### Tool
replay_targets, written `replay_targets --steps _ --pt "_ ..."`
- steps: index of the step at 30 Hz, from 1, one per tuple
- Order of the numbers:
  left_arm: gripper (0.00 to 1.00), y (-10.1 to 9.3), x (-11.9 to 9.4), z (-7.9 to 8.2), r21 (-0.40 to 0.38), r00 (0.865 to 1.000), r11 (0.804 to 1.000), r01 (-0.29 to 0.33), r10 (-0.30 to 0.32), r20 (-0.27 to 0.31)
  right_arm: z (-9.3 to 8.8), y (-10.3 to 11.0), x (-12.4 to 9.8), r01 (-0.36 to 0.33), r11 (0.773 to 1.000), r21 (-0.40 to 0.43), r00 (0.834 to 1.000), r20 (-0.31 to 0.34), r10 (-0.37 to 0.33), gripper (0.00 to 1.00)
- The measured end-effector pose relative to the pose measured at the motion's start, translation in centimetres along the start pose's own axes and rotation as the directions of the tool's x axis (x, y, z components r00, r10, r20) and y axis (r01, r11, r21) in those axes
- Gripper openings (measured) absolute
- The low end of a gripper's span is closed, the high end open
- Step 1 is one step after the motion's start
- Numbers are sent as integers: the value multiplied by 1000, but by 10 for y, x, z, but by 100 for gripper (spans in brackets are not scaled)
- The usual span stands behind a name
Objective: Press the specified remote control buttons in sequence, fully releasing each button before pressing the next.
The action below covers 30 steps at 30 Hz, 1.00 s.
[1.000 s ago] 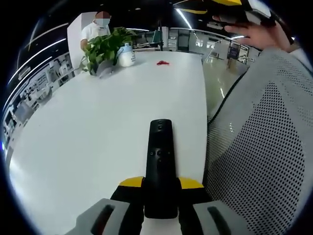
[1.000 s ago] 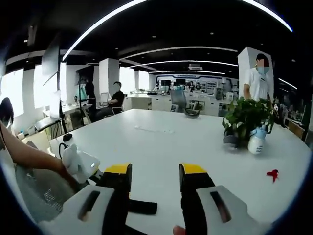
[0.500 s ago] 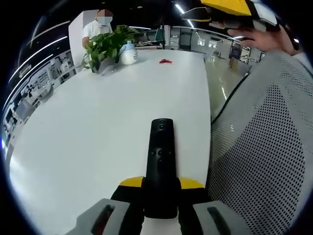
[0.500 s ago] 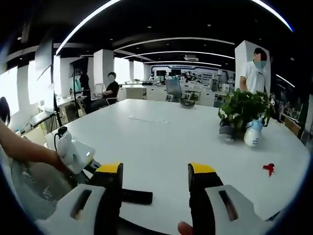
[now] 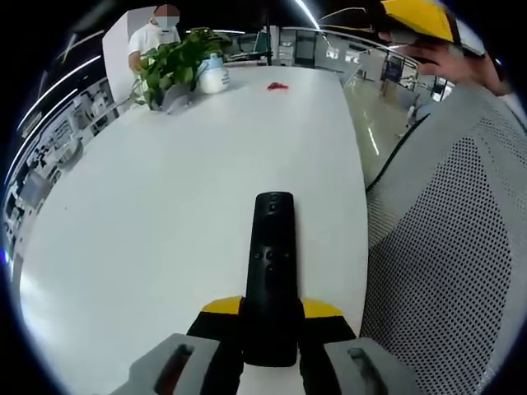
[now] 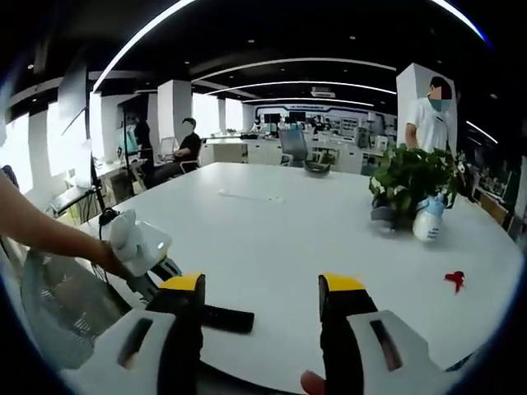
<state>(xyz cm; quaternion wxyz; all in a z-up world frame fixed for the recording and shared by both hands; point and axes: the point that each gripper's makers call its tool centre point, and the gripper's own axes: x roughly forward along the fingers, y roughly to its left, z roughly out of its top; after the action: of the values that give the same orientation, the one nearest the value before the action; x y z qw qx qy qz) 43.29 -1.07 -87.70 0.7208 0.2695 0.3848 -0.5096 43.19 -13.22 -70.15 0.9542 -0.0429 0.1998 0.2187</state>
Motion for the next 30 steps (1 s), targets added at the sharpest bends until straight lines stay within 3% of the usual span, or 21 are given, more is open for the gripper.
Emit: replay_targets --steps 14,19,30 --pt "24 57 -2 -2 101 993 993 -57 67 -98 -7 2 3 -9 1000 -9 999 -42 8 54" --pt "23 73 -4 -1 98 991 994 -58 69 -111 -2 0 0 -5 1000 14 1000 -10 5 51" --pt "23 105 -5 2 120 985 989 -86 102 -138 -5 -2 1 8 1000 12 1000 -24 -8 50"
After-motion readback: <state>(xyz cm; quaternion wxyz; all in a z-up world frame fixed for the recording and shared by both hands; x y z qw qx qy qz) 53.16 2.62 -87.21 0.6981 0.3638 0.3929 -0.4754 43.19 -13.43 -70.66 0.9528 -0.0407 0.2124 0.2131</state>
